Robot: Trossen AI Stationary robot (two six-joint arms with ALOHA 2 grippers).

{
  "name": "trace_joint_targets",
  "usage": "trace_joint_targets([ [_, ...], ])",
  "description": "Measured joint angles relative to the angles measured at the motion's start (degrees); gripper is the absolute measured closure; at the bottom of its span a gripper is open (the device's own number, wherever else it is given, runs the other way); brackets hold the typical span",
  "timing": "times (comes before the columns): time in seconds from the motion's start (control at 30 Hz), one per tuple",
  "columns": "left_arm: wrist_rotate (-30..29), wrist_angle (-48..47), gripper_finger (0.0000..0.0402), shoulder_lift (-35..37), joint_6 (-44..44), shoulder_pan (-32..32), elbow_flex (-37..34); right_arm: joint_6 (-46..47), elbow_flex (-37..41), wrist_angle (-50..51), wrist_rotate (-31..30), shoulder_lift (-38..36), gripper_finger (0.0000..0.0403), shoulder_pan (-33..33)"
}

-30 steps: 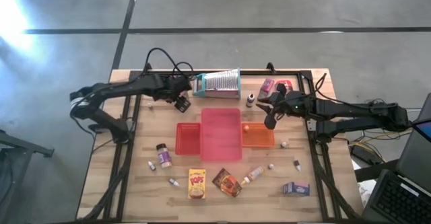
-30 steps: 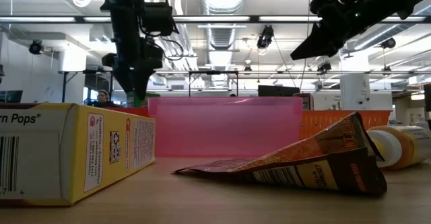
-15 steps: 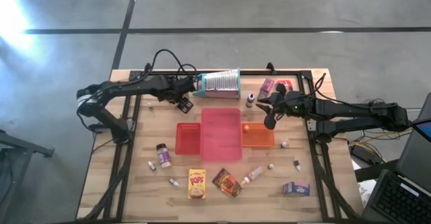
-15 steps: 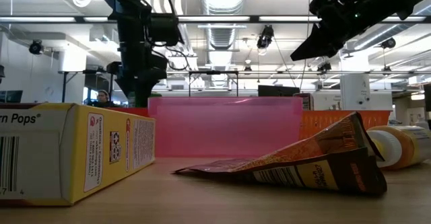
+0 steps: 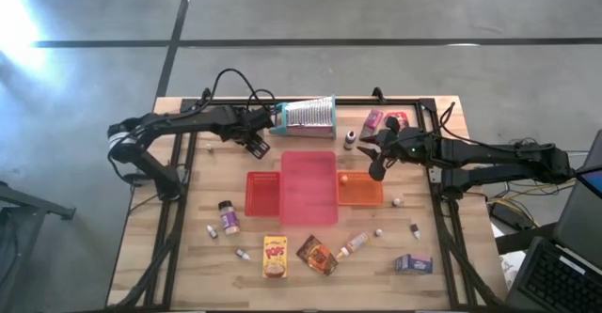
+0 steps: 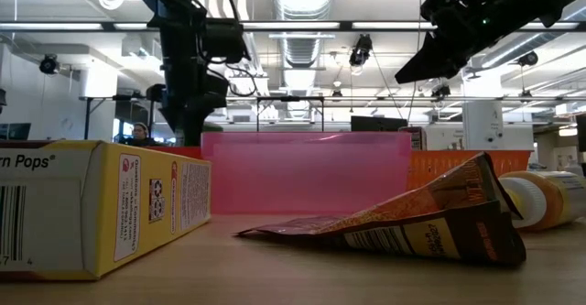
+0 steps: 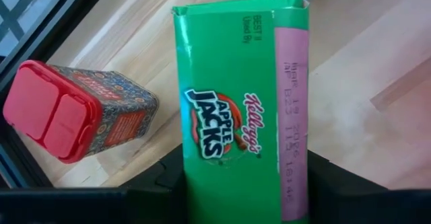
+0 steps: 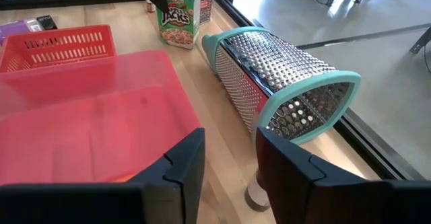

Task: Pick & Place Kitchen Items
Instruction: Put the green cereal box into the pink bin

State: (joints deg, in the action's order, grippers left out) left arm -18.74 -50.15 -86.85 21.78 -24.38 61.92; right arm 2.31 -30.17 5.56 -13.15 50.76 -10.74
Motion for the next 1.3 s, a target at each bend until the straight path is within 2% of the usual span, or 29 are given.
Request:
trace_joint_targets([
  [0.3, 2.97, -0.71, 0.024, 2.07, -3.28, 0.04, 3.45, -0.84, 0.93, -0.36, -0.02, 0.02, 0.028, -0.02],
  [0.63, 10.36, 0.06, 0.024, 3.54, -7.45, 1.54, 14.84, -0.97, 0.68, -1.72, -0.02, 0.02, 0.0318, -0.02],
  [0.93, 21.34, 11.83, 0.0241, 3.5, -14.87, 9.35, 19.43, 0.08, 0.67, -1.63, -0.28, 0.02, 0.0334, -0.02],
  [1.1, 21.72, 13.96, 0.0241, 3.43, -19.76, 15.33, 19.57, 3.47, 0.39, -1.46, -3.71, 0.02, 0.032, -0.04],
  [1.3, 21.77, 14.15, 0.0241, 2.89, -20.19, 18.94, 19.55, 6.88, -0.88, -1.2, -5.92, -0.02, 0.0303, -0.09],
])
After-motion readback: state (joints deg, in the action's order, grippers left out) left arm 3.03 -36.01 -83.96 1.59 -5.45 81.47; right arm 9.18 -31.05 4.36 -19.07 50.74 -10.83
